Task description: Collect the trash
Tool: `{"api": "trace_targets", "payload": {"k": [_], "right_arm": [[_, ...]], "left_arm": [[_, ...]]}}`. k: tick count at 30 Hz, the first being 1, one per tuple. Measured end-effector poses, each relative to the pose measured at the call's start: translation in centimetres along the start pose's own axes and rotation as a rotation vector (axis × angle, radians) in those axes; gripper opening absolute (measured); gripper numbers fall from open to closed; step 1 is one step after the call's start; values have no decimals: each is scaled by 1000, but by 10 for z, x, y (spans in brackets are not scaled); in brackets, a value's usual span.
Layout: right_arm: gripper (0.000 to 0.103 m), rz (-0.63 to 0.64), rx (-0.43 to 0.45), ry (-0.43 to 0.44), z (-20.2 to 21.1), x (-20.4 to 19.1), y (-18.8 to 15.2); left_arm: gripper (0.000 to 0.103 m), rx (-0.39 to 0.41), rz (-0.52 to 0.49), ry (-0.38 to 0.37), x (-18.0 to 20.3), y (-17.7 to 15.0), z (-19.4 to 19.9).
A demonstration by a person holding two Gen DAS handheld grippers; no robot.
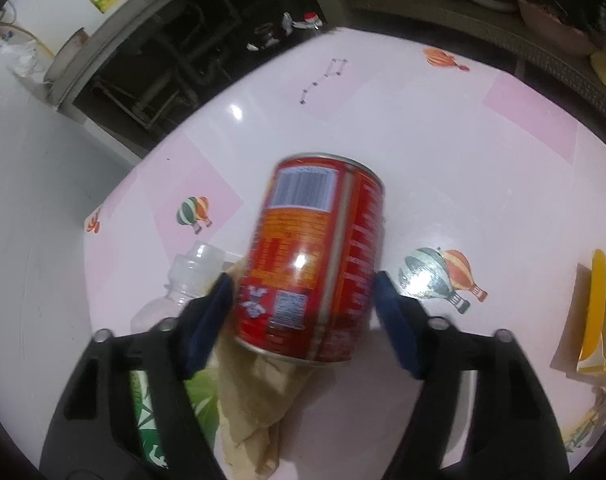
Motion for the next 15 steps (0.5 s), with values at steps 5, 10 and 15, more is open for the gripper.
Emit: {"api": "trace_targets", "payload": {"k": [5, 10, 15], "right_arm": [[72, -5, 11, 8, 1, 2, 0], [72, -17, 13, 18, 2, 4, 0], [72, -33, 19, 34, 2, 7, 0]], "left_arm": [[65, 3, 3, -22, 9, 0, 6], [64, 1, 18, -89, 23, -14, 39], [64, -42, -36, -129, 48, -49, 74]]}}
Point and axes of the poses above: each gripper's, at about its wrist camera, not at the fingertips, and z roughly against the way its jaws point, x to its right, y to its top, the point moved 8 cm from there along -z, roughly the way its jaws point, and after that the axes turned 10 degrees about -y, right-handed, at the moved point
